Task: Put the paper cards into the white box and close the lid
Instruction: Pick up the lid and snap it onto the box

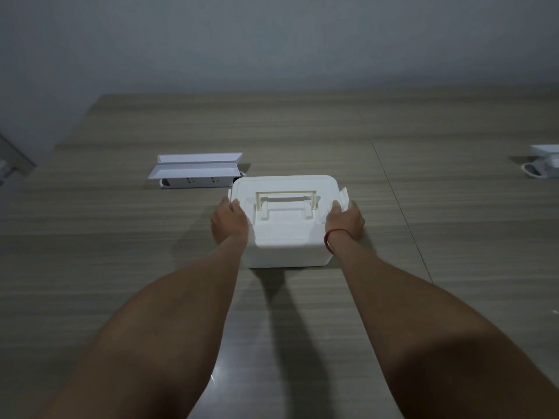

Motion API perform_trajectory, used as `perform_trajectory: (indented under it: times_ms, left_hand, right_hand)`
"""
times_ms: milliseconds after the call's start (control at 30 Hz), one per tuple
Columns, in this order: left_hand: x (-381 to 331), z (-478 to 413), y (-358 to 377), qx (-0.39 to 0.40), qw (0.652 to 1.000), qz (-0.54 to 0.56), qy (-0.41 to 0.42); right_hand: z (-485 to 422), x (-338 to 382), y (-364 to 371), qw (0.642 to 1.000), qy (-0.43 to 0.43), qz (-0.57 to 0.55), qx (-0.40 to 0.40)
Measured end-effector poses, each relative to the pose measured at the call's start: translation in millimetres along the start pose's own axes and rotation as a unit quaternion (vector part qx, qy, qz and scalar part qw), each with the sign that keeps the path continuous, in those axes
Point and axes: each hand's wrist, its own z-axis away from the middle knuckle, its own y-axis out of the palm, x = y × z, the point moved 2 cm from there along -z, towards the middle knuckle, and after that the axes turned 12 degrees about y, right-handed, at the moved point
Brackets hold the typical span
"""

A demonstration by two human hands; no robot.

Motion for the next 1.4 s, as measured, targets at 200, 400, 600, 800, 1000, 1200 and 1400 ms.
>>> perform_trajectory:
  times_ms: [200,400,600,800,1000,1200,1400]
  left_hand:
    - [-6,-1,-4,-0.004,0.998,0.019,-0.052]
    - [-28,-8,5,0.069,0.983,0.029,-0.166]
    - [-13,4,-1,0.131,0.989,-0.020,-0.062]
    - [-9,22,2,0.097,0.989,-0.109,0.014]
    - [-8,-4,17,0.083,0.988,-0.129,0.026]
    - [-14,-52,36,0.093,0.987,-0.127,0.033]
    - [-14,-50,33,0.135,0.980,-0.140,0.051]
  right_hand:
    - [-2,9,1,1.000,-0.009,0.003,-0.021]
    - [8,28,6,0.997,0.064,0.016,0.045]
    - [12,10,6,0.994,-0.020,0.082,0.073]
    - [16,-1,7,0.983,-0.088,0.150,0.053]
    - [-1,21,25,0.985,-0.076,0.155,0.024]
    - [-27,55,50,0.986,-0.072,0.148,0.027]
    - [-27,50,44,0.979,-0.094,0.168,0.060]
